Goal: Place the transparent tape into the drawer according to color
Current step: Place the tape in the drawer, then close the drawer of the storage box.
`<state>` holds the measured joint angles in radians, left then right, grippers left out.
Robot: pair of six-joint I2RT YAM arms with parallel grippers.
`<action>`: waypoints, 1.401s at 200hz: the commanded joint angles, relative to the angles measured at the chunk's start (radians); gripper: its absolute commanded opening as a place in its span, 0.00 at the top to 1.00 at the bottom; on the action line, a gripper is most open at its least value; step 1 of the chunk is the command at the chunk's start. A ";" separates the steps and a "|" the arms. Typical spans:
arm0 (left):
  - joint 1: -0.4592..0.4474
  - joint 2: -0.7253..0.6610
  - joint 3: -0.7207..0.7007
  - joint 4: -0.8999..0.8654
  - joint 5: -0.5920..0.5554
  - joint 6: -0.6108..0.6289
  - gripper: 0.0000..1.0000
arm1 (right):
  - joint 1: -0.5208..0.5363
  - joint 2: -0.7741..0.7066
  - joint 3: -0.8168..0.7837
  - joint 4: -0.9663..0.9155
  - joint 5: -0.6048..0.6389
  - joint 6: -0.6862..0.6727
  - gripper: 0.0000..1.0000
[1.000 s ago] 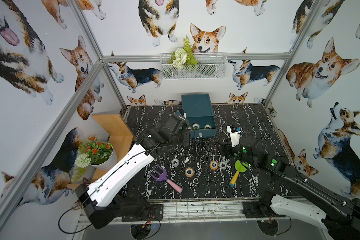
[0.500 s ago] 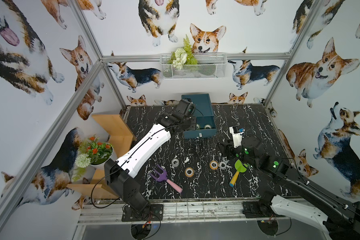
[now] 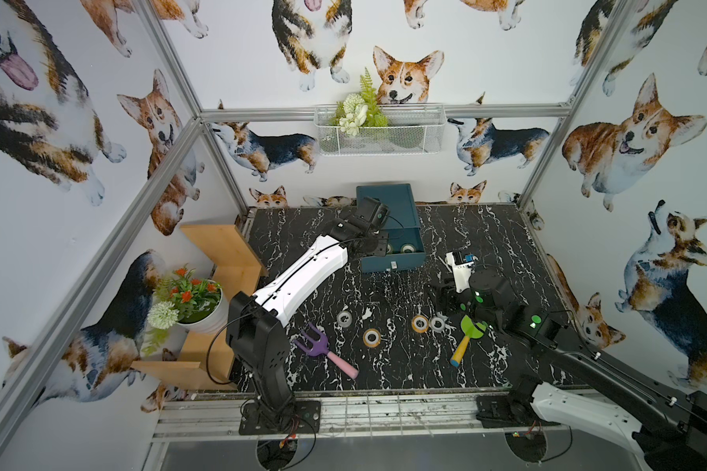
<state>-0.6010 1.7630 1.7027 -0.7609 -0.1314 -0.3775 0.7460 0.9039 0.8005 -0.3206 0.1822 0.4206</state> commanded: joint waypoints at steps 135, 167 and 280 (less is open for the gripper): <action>0.163 -0.144 -0.065 0.237 0.034 0.006 0.16 | 0.001 0.040 -0.061 0.223 -0.092 0.135 0.27; 0.200 -0.112 -0.060 0.340 0.100 0.039 0.06 | -0.002 0.079 -0.081 0.322 -0.134 0.205 0.28; 0.290 0.091 0.034 0.304 0.176 0.031 0.24 | -0.022 0.187 -0.118 0.459 -0.201 0.358 0.28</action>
<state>-0.3111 1.8595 1.7447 -0.4973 -0.0090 -0.3340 0.7238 1.0805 0.6819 0.0742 -0.0010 0.7540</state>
